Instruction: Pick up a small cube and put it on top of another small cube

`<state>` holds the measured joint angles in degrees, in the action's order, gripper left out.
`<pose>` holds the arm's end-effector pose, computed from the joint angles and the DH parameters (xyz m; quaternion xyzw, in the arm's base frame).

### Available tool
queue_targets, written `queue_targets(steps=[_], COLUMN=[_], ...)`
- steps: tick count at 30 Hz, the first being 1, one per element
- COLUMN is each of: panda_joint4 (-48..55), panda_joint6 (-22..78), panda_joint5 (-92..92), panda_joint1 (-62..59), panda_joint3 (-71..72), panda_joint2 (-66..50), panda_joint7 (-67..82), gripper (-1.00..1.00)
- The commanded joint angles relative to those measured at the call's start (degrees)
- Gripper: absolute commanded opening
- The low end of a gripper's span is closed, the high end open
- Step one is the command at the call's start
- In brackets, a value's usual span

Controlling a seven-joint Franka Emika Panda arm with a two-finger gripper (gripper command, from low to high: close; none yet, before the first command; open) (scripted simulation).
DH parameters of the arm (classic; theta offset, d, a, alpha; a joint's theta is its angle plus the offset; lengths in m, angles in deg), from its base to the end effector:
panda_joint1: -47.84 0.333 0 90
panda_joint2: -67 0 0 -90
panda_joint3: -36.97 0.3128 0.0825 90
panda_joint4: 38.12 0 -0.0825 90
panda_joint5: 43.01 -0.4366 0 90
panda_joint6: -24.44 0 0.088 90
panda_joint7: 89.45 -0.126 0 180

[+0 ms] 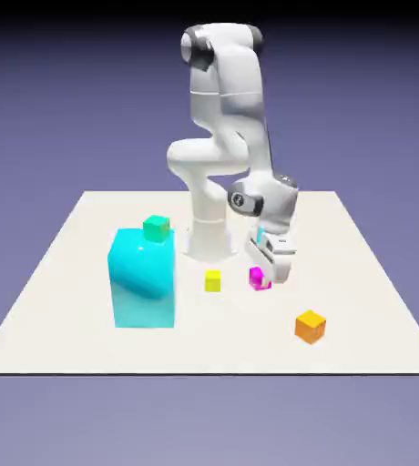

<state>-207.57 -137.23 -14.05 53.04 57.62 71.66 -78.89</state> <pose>0.2866 0.1552 0.1175 0.8439 0.5287 -0.0207 0.0889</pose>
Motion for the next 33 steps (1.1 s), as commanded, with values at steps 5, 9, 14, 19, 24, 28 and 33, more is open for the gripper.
queue_targets(steps=[5, 9, 14, 19, 24, 28, 33], panda_joint4=[3.21, 6.42, 10.44, 14.45, 18.47, 15.62, 11.22], panda_joint6=[9.92, 19.88, 32.34, 44.80, 57.26, 54.71, 48.66], panda_joint5=[-0.49, -0.96, -1.55, -2.14, -2.72, -0.97, 1.31], panda_joint1=[0.82, 1.66, 2.71, 3.77, 4.82, 4.30, 3.42], panda_joint3=[-7.24, -14.49, -23.56, -32.62, -41.69, -45.33, -47.60], panda_joint2=[6.71, 13.43, 21.82, 30.21, 38.60, 38.93, 37.34], panda_joint7=[0.85, 1.68, 2.72, 3.76, 4.81, 4.53, 3.95], gripper=[-1.00, -1.00, -1.00, -1.00, -1.00, -1.00, 1.00])
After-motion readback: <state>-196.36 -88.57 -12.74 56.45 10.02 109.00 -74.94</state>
